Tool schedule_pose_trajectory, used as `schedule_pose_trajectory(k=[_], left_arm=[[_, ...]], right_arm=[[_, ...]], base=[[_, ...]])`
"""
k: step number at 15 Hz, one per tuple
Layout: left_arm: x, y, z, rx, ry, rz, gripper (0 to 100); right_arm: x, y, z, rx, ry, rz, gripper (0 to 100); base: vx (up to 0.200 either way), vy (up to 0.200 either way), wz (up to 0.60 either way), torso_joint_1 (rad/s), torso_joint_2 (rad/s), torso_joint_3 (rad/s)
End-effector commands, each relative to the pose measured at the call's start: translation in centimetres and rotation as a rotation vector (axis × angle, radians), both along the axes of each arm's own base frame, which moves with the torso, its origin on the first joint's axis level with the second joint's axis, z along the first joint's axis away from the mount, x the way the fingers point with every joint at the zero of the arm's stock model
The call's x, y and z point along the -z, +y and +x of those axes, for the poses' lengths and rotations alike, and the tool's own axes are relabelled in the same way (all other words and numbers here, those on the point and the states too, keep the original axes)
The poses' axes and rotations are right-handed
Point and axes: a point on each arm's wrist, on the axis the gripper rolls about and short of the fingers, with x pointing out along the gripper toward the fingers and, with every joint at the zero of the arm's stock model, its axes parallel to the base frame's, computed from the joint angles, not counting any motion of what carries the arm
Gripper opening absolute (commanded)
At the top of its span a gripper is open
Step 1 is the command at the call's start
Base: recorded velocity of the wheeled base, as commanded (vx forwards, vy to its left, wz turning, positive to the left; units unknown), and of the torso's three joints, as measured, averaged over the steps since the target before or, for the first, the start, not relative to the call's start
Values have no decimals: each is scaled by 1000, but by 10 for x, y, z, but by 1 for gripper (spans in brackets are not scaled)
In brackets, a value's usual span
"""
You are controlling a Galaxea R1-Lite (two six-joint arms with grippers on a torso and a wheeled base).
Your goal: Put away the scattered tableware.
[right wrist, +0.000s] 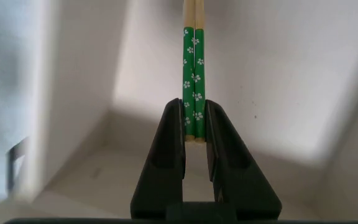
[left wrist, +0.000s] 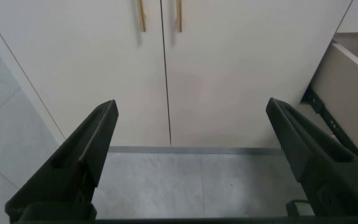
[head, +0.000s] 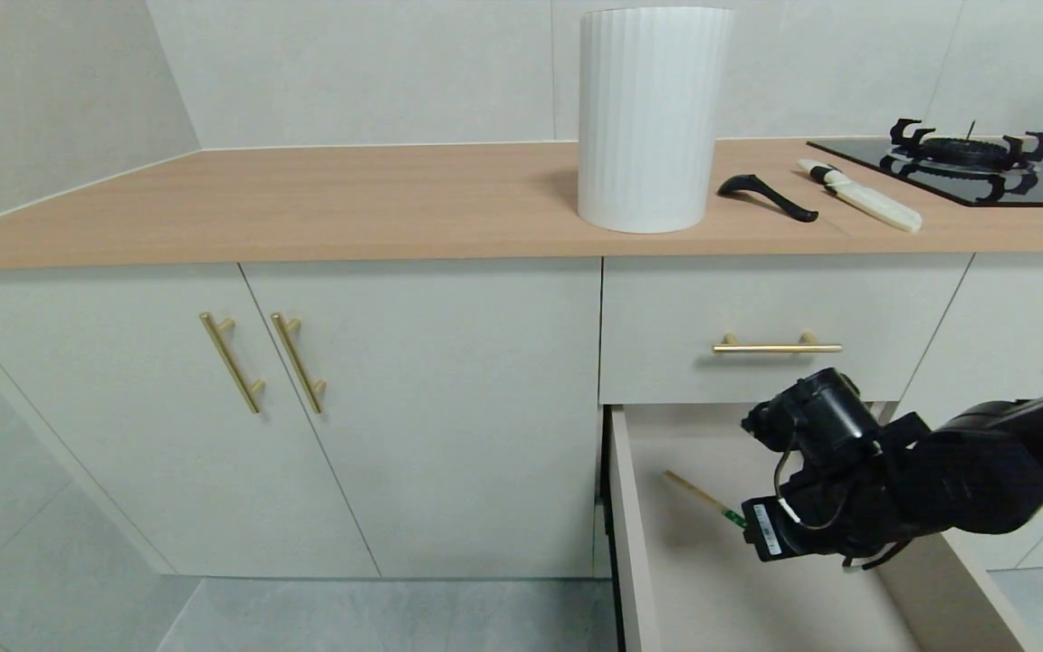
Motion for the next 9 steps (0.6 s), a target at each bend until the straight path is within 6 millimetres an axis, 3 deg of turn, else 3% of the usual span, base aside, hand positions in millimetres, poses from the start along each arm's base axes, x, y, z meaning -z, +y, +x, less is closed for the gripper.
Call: schedule_pose_trajectory(k=[1, 9], left_arm=[[0, 0, 0, 0, 0, 0, 100], [0, 0, 0, 0, 0, 0, 100]], right_arm=[[38, 6, 12, 20, 76, -34, 0], [78, 12, 24, 48, 101, -33, 0]], base=[[0, 0, 0, 0, 0, 0], [0, 0, 0, 0, 0, 0]])
